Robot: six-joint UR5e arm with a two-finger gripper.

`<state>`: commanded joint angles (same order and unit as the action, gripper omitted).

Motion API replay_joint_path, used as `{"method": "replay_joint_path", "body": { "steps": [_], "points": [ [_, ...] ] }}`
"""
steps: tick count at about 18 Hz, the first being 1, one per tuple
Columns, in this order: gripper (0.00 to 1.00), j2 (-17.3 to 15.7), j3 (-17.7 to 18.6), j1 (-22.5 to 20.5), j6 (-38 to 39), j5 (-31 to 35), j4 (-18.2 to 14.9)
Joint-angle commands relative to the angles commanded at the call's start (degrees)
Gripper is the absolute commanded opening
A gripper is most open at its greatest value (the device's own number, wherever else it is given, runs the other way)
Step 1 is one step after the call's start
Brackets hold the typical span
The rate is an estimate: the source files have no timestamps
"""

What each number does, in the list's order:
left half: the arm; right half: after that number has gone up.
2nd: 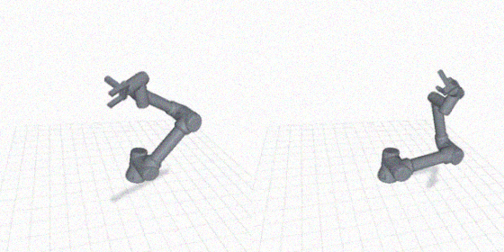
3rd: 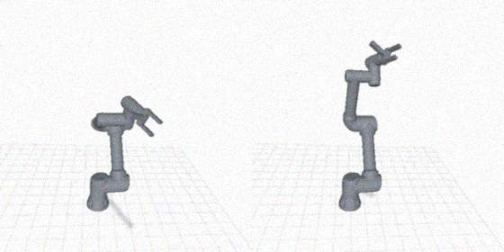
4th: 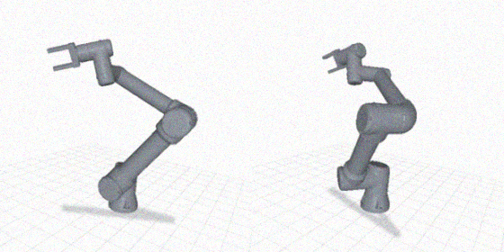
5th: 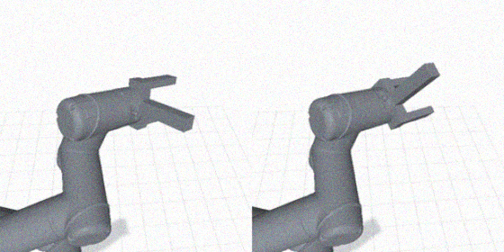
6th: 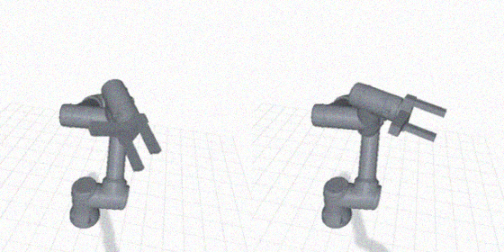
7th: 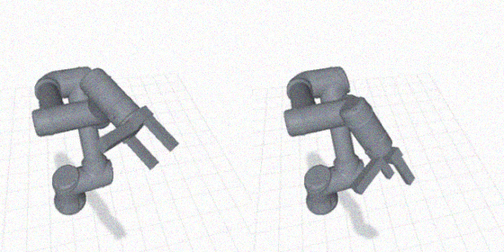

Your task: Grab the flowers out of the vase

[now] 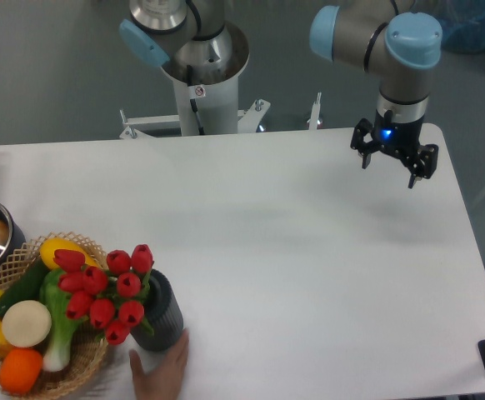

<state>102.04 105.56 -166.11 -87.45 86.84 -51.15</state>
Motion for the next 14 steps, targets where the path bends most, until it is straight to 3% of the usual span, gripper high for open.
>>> {"method": "replay_joint_path", "body": {
  "steps": [11,14],
  "points": [
    [1.00,0.4,0.4,-0.3,2.6,-0.8,0.0],
    [1.00,0.5,0.8,-0.5,2.7,-4.6,0.4]
  ]
}}
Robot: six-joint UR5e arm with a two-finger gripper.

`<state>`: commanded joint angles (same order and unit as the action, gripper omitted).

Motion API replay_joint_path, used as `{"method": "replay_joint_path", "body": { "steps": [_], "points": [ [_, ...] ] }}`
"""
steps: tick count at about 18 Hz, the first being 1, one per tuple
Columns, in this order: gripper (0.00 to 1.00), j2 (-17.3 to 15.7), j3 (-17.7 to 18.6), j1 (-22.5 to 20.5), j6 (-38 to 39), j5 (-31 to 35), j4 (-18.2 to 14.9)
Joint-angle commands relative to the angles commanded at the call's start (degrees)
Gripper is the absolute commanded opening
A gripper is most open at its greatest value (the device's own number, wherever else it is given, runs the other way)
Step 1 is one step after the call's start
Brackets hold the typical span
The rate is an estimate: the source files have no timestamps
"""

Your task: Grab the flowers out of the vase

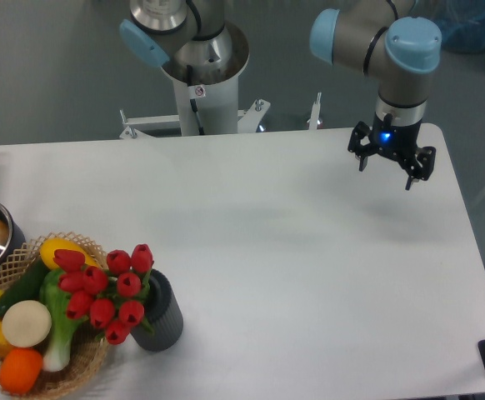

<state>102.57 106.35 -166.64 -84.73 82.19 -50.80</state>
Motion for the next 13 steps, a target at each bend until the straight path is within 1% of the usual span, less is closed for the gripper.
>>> {"method": "replay_joint_path", "body": {
  "steps": [3,7,11,13],
  "points": [
    [1.00,-0.1,0.3,-0.4,-0.1,-4.7,0.0],
    [1.00,-0.1,0.6,-1.1,-0.1,-13.3,0.0],
    [1.00,-0.9,2.5,0.2,0.2,-16.0,0.1],
    [1.00,-0.8,3.1,1.9,0.9,-18.5,0.0]
  ]
}}
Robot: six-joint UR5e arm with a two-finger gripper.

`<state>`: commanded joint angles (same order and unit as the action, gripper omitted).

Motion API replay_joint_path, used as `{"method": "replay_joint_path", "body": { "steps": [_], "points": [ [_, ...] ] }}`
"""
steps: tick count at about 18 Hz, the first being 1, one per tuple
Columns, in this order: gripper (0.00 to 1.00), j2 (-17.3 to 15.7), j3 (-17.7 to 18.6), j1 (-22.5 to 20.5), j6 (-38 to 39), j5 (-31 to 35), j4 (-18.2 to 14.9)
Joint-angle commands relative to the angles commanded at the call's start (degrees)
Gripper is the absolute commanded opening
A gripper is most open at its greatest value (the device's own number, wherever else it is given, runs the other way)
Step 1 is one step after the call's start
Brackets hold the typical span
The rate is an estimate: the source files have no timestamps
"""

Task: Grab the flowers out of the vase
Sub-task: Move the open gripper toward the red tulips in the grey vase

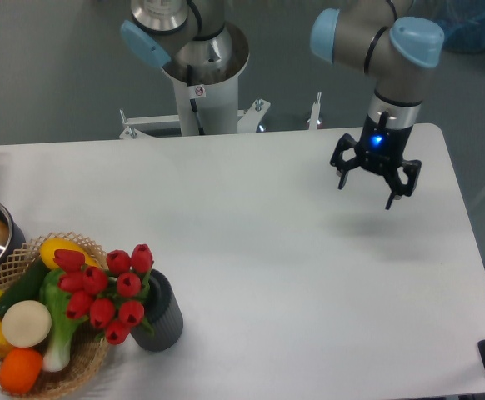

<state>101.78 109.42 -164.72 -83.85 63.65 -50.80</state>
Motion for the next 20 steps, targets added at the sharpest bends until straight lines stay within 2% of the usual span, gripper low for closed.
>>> {"method": "replay_joint_path", "body": {
  "steps": [4,10,20],
  "points": [
    [1.00,-0.1,0.4,2.0,5.1,-4.1,0.1],
    [1.00,-0.3,-2.2,4.1,5.5,-4.1,0.1],
    [1.00,-2.8,-2.4,7.7,10.9,-5.5,0.4]
  ]
}}
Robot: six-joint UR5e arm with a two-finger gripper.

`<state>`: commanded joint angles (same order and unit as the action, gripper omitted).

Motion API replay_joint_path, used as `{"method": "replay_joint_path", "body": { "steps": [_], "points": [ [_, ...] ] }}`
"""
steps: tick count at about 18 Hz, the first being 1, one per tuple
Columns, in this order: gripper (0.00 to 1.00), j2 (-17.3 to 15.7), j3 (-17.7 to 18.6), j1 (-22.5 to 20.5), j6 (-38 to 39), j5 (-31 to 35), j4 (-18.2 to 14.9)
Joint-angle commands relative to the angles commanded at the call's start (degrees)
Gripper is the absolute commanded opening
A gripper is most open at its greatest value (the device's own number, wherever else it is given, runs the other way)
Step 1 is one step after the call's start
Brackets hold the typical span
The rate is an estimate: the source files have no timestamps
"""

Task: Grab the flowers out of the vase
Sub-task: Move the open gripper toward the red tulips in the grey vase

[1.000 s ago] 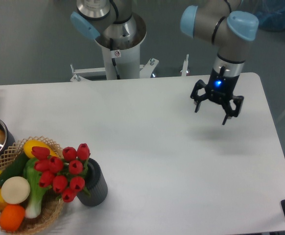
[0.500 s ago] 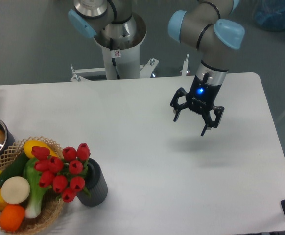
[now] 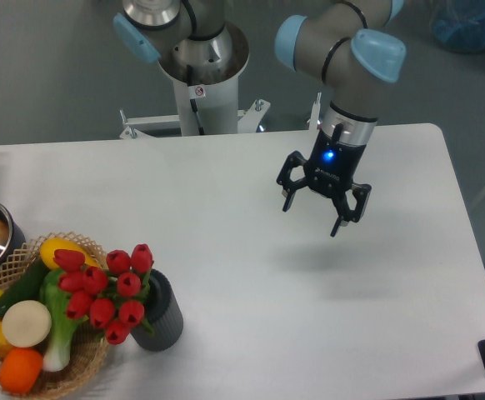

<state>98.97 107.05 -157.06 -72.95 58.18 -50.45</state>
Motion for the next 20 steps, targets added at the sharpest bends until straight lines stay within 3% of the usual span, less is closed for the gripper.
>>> {"method": "replay_joint_path", "body": {
  "steps": [4,10,14,20],
  "points": [
    [1.00,-1.1,-0.2,1.6,4.6,-0.8,0.0],
    [1.00,-0.7,-0.5,3.2,6.3,-9.2,0.0],
    [1.00,1.5,-3.1,7.8,5.6,-10.2,0.3],
    [1.00,2.6,-3.5,12.7,6.0,-11.4,0.4]
  ]
}}
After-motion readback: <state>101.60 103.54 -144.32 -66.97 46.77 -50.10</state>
